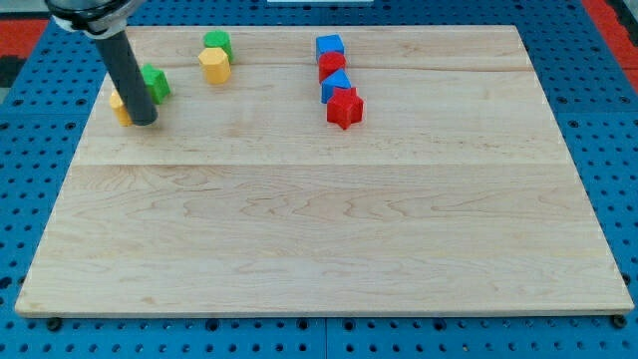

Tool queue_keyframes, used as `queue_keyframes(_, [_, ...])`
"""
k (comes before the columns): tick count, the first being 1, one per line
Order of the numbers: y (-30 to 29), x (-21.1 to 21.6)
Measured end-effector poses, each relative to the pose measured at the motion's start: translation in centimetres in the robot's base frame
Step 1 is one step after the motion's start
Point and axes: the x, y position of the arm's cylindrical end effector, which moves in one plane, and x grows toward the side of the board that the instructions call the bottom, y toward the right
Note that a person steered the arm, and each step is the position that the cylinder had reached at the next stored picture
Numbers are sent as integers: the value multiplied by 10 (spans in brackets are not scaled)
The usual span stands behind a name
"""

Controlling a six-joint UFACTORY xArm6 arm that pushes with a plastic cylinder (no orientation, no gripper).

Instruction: Push the green star and yellow heart slightly towards the bottom of the board

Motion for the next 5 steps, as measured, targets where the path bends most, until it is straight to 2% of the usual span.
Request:
queue_keyframes(1, [22, -12])
queue_keyframes(3, [22, -62])
queue_keyframes(5, [10, -79])
